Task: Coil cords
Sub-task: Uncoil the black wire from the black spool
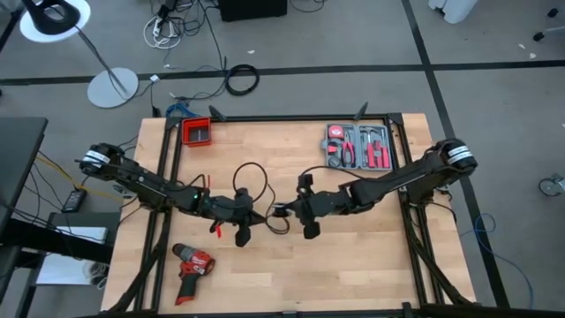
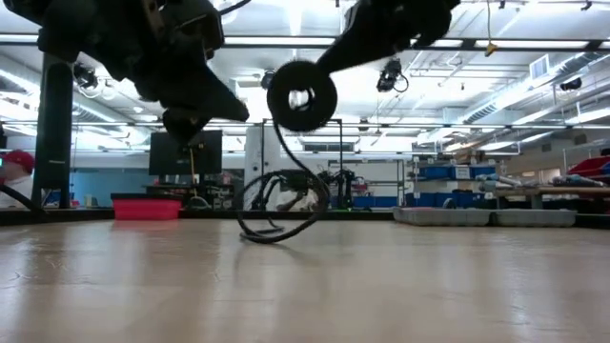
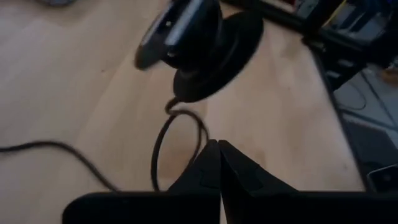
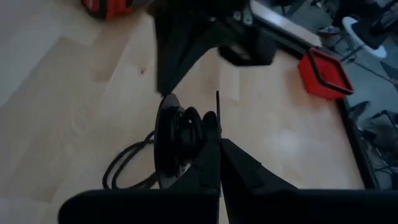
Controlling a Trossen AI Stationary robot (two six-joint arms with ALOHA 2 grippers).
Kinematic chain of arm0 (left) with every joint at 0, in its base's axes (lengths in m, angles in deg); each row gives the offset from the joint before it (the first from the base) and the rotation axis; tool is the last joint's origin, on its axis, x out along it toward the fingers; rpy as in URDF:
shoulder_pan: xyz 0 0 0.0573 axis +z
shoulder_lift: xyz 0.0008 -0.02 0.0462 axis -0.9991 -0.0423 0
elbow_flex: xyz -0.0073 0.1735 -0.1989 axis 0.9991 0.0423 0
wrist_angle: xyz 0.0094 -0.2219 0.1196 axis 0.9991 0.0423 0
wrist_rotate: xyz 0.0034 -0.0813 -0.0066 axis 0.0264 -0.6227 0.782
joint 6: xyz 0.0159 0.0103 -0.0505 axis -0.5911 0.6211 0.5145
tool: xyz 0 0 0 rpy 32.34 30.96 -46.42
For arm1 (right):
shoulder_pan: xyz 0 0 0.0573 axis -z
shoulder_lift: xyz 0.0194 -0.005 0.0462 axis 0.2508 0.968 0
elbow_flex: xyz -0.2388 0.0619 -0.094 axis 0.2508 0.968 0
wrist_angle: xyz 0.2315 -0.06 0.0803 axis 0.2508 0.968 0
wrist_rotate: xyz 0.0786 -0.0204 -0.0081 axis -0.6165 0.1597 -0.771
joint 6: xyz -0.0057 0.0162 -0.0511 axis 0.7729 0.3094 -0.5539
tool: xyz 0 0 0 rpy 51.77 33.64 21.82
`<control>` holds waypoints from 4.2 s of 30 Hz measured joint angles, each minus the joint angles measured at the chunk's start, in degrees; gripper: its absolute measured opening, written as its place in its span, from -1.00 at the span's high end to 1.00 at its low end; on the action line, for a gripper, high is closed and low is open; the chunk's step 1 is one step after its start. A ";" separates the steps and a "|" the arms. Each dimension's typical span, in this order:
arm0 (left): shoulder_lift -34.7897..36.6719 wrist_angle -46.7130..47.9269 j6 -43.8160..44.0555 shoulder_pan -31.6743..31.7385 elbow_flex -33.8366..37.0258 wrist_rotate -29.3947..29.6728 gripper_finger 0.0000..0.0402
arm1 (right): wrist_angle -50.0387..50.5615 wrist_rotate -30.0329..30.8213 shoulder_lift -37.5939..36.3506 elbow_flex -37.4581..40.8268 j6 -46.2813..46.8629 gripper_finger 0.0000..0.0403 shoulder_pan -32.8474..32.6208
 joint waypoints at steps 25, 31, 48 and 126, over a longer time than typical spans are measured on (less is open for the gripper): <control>0.00 -14.22 -7.83 1.50 -0.02 3.55 0.88 | -8.82 -6.17 -23.89 -0.07 -4.32 1.00 1.11; 0.42 -18.13 -16.79 1.52 -2.13 3.93 0.88 | -10.57 -10.89 -25.96 -0.04 -4.01 1.00 1.11; 0.44 -6.91 -27.01 -1.08 -13.67 11.86 0.88 | -21.44 -9.04 -36.15 19.86 5.29 1.00 2.04; -6.86 21.58 -16.67 4.29 -25.61 15.52 0.99 | -37.94 -5.90 -31.62 29.99 4.42 1.00 7.87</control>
